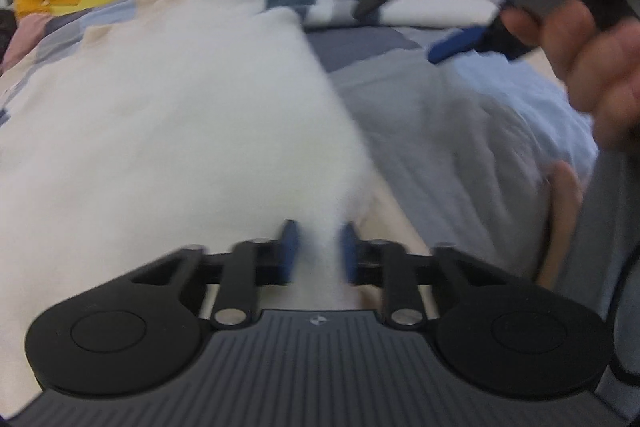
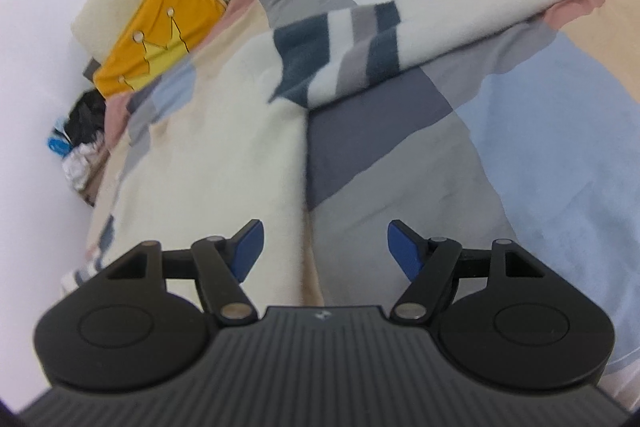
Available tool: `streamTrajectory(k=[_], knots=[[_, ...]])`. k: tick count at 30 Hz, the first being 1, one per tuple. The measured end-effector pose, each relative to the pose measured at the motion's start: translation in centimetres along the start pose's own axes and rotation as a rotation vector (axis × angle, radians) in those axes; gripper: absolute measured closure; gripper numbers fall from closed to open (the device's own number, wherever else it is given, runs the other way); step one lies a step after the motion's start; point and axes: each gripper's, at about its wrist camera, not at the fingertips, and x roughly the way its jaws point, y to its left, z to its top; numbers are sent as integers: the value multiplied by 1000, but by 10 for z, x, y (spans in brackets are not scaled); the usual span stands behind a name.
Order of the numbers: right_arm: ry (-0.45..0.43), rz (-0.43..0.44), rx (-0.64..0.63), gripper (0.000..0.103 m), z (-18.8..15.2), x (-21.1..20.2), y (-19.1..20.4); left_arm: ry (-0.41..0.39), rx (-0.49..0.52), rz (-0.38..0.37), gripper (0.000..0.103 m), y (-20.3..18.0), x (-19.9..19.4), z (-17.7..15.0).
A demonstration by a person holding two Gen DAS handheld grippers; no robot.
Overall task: Fold large clothes
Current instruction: 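Close the left tool on the sweater's side edge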
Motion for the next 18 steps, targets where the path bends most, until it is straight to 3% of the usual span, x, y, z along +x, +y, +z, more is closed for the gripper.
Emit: streamTrajectory(k=[4,12,18], knots=[[11,9,-6,31,-1,3,1,-27,-143,-50,93,29,-9,10],[61,62,-19,31,-5,9,6,-114,-568,-198,94,131,-37,13],[153,103,-64,31,-15,29,17,-138,-774,-167,94,184,-30,10]])
